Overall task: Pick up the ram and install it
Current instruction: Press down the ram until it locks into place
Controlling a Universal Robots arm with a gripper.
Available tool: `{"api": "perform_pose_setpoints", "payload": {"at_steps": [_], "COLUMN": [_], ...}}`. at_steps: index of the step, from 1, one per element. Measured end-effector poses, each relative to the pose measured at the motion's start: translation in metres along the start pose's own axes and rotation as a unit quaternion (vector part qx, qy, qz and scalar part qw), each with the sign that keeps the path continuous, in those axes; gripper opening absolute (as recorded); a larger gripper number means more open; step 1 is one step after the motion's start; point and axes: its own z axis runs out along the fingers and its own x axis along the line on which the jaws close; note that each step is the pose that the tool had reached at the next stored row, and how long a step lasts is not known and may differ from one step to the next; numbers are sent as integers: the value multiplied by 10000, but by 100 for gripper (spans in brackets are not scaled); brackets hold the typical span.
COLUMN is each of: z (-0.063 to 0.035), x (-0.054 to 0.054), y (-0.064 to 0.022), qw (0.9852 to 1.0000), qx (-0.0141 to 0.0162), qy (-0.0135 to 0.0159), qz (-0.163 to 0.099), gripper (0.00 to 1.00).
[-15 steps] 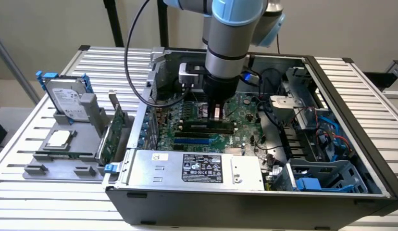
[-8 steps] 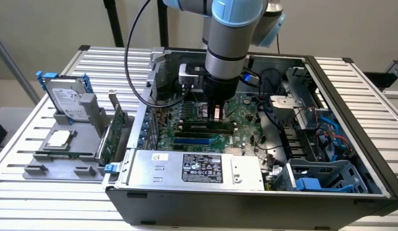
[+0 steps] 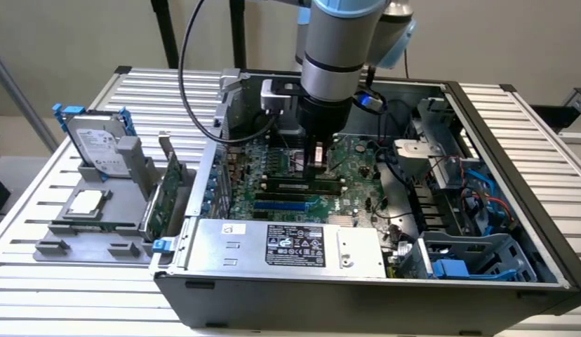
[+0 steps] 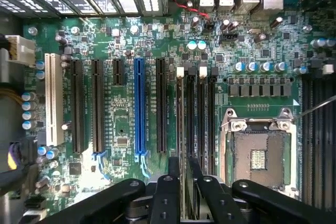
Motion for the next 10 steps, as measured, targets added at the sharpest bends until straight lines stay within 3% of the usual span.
{"api": "perform_pose_setpoints", "payload": {"at_steps": [1, 2, 10], "z": [-14, -17, -18], "x": [0, 0, 0], "y": [0, 0, 0], "qw": [10000, 10000, 10000], "qx": [0, 0, 0], "qy": [-6, -10, -11], "qz": [-1, 0, -1], "gripper": [100, 0, 0]}}
